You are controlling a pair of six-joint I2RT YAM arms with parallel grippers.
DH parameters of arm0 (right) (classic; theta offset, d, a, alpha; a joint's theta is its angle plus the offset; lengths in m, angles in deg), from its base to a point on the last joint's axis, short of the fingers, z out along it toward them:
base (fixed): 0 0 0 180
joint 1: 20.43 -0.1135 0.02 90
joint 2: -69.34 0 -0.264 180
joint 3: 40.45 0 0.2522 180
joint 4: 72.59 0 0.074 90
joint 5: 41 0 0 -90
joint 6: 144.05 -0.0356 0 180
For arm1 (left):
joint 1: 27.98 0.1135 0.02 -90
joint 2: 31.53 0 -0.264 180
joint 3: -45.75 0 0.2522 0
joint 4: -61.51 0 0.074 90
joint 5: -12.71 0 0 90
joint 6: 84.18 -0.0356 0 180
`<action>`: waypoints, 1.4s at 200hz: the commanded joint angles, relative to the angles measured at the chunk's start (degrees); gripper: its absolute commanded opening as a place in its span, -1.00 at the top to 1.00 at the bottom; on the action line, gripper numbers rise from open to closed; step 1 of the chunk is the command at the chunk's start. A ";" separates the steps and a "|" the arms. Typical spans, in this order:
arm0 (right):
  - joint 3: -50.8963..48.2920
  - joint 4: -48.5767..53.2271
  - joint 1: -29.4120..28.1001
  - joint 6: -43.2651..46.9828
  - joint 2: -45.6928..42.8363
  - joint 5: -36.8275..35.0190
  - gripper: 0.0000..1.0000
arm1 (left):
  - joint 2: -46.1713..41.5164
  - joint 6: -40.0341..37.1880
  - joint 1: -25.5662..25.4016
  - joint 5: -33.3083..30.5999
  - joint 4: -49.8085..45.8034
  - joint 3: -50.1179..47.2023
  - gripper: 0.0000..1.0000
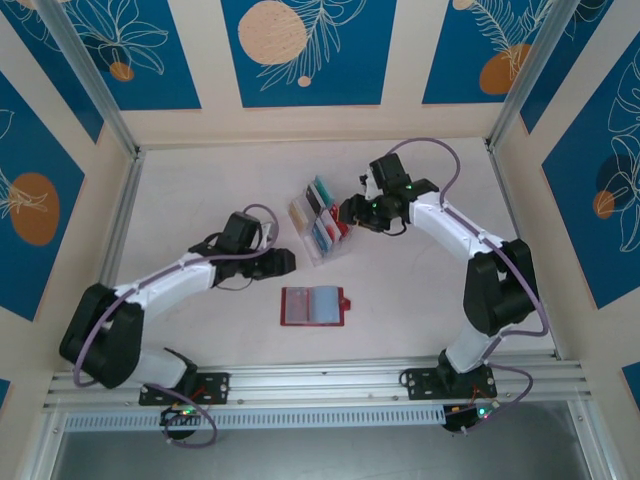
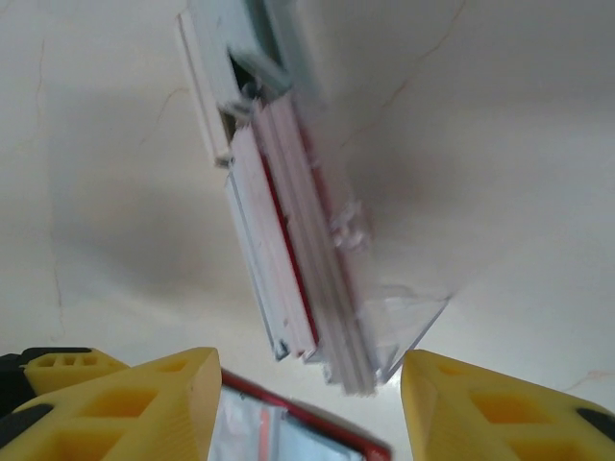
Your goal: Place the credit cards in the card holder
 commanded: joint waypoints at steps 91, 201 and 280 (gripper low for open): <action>7.63 0.86 3.00 3.10 9.35 11.38 -0.04 | 14.59 1.76 0.49 6.27 7.21 12.12 -0.04; 7.56 1.06 1.37 3.55 8.42 14.95 0.16 | 15.10 3.20 0.49 6.42 8.93 11.33 -0.03; 10.84 4.68 0.17 5.40 11.22 13.28 0.19 | 14.87 3.52 0.49 6.64 9.32 11.33 -0.03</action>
